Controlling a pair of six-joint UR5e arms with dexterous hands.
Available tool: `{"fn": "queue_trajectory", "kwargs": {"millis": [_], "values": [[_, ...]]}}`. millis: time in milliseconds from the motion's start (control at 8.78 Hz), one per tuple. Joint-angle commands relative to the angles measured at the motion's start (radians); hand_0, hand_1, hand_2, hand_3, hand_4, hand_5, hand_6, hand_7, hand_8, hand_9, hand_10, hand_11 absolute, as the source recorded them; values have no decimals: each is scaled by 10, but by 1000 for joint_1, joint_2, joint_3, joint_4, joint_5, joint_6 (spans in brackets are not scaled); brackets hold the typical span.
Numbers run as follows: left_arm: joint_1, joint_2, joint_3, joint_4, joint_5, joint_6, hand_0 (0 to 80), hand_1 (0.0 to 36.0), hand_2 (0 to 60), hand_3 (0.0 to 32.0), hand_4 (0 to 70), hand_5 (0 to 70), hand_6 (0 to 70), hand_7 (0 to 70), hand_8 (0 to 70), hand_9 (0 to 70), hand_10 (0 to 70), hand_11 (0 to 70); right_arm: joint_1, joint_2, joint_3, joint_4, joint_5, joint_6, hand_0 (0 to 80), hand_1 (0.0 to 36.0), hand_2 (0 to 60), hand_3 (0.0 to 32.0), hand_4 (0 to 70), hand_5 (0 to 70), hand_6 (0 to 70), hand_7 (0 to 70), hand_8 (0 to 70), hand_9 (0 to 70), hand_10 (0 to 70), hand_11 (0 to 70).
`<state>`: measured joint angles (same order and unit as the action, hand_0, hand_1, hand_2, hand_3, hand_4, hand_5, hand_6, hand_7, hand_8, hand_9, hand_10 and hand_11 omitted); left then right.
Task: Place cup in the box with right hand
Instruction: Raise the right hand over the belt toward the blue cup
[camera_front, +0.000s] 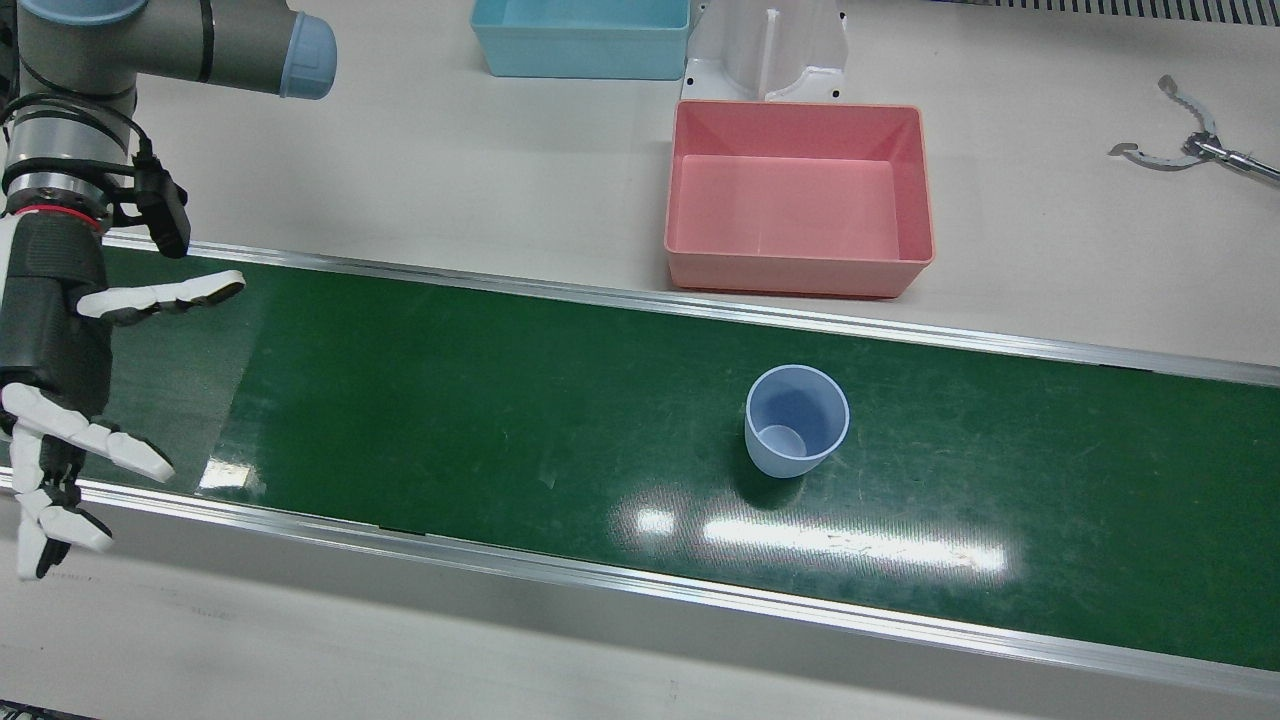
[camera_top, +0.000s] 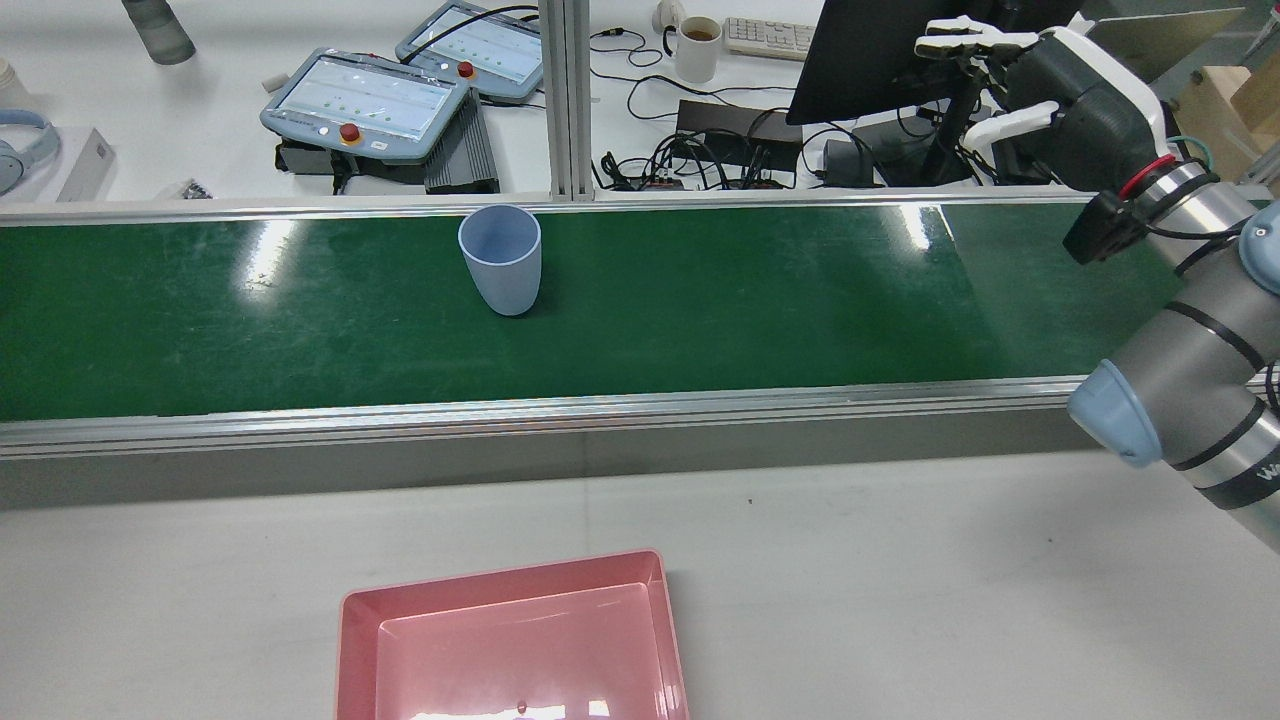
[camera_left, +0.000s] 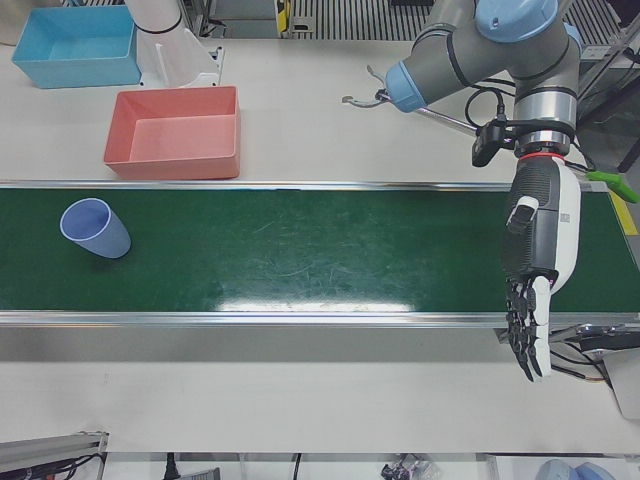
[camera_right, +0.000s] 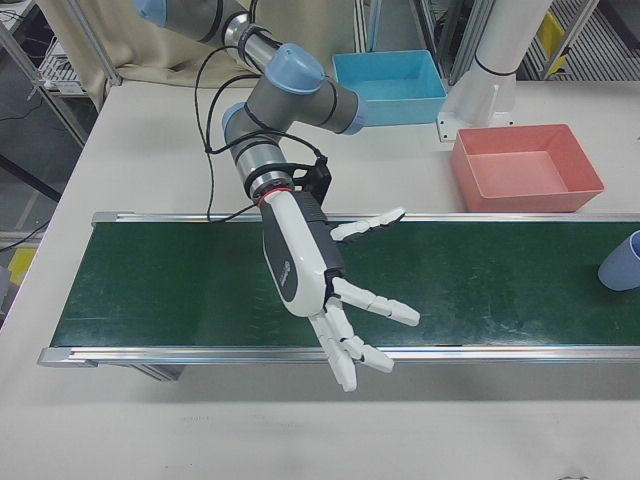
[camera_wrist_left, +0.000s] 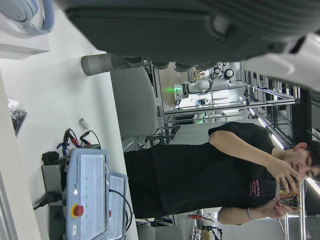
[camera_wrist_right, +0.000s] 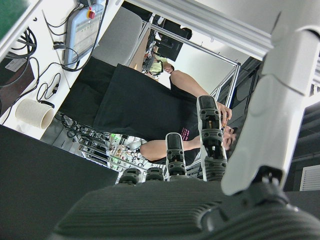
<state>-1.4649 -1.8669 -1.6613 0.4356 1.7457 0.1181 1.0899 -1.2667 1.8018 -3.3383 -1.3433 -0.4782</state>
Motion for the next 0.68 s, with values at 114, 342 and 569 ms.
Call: {"fn": "queue_trajectory", "kwargs": {"millis": [114, 342, 569], "values": [[0, 0, 0, 0, 0, 0, 0, 0, 0, 0, 0, 0, 0, 0, 0, 0, 0, 0, -176, 0, 21, 10, 254, -99, 548, 134, 0, 158, 177, 52, 4, 74, 0, 1, 7, 30], [0, 0, 0, 0, 0, 0, 0, 0, 0, 0, 0, 0, 0, 0, 0, 0, 0, 0, -170, -28, 135, -165, 280, 28, 537, 127, 0, 162, 177, 51, 1, 56, 0, 0, 19, 46], [1, 0, 0, 0, 0, 0, 0, 0, 0, 0, 0, 0, 0, 0, 0, 0, 0, 0, -168, -55, 192, -352, 283, 98, 571, 159, 0, 192, 210, 54, 8, 121, 0, 10, 3, 25]]}}
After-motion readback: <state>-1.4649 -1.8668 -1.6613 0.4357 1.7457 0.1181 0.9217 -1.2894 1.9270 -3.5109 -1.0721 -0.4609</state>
